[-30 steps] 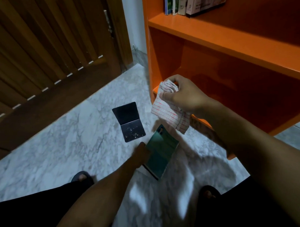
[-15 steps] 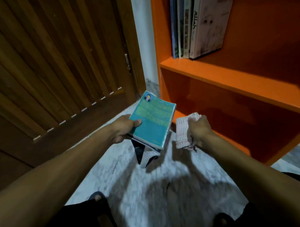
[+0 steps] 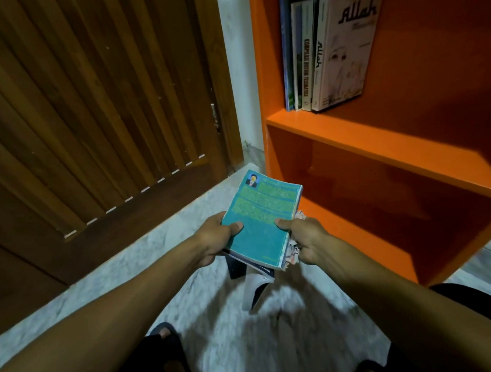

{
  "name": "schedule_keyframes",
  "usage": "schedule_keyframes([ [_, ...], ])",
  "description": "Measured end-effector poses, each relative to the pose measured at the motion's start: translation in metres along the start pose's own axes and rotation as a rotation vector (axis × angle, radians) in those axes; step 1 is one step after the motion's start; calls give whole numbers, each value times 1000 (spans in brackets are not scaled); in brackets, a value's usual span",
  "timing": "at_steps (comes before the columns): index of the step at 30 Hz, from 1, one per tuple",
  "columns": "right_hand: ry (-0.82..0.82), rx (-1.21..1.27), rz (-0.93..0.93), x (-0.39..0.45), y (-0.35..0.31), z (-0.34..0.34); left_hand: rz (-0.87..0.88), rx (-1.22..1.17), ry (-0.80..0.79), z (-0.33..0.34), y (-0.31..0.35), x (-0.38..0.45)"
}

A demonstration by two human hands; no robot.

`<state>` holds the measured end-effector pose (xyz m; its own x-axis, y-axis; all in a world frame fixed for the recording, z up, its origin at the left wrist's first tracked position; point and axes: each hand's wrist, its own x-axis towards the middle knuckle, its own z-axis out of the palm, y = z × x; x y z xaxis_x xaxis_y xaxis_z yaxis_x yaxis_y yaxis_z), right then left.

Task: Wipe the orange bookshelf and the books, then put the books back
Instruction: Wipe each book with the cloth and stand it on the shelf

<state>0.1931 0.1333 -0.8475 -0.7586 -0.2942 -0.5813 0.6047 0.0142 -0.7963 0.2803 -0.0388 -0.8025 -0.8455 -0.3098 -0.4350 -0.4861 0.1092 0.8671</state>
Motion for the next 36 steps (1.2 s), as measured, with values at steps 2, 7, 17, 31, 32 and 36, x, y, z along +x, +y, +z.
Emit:
schedule_keyframes([
  [2,39,-7,11,11,14,-3,-31,-2,3,6,-15,8],
  [7,115,-8,38,14,42,-3,-49,19,19,19,-59,30],
  [17,232,-6,107,31,157,-35,-172,-7,-100,67,-204,61],
  [31,-50,-120,-43,38,125,-40,-199,-102,-105,63,-198,63],
  [32,-73,-122,-57,38,117,-40,-176,-120,-91,58,-181,60],
  [36,-123,-183,-114,25,60,-30,-79,-266,-3,39,-116,58],
])
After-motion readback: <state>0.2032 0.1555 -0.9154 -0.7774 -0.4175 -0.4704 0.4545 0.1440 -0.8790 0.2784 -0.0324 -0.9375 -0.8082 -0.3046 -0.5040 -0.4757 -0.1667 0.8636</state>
